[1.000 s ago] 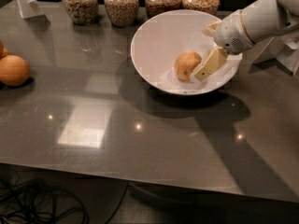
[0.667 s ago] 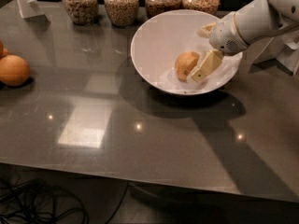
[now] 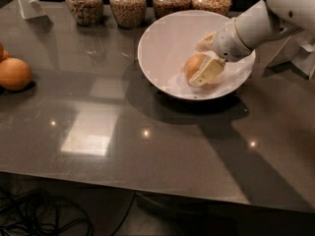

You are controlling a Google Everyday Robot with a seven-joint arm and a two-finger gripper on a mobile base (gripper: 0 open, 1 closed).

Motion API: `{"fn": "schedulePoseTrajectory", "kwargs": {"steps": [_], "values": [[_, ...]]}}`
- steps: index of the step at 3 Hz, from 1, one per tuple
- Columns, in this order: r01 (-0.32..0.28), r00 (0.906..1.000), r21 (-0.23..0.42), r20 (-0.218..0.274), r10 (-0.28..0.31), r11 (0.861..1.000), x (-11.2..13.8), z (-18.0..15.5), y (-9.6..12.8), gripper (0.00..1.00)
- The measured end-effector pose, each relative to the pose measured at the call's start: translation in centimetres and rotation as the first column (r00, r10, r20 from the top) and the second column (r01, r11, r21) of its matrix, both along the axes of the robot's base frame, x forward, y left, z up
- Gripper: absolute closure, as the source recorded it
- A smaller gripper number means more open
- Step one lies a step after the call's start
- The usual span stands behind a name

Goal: Pick orange from white bowl

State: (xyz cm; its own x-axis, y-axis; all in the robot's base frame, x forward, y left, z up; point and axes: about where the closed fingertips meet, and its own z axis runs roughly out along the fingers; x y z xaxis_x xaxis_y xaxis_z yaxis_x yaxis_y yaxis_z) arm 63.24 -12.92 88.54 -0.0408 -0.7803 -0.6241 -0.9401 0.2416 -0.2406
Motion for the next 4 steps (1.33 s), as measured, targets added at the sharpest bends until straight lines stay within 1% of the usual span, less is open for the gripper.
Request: {"fn": "schedulePoseTrajectory", "kwargs": {"steps": [2, 3, 4], "values": [[-0.001, 0.9994, -0.056, -0.035, -0.001, 0.998, 0.6, -2.1, -0.5, 0.30], [0.003, 0.9990, -0.078, -0.044, -0.007, 0.997, 0.9, -2.8, -0.8, 0.31], [0.003, 0.9990, -0.078, -0.044, -0.006, 0.997, 0.9, -2.8, -0.8, 0.50]]}}
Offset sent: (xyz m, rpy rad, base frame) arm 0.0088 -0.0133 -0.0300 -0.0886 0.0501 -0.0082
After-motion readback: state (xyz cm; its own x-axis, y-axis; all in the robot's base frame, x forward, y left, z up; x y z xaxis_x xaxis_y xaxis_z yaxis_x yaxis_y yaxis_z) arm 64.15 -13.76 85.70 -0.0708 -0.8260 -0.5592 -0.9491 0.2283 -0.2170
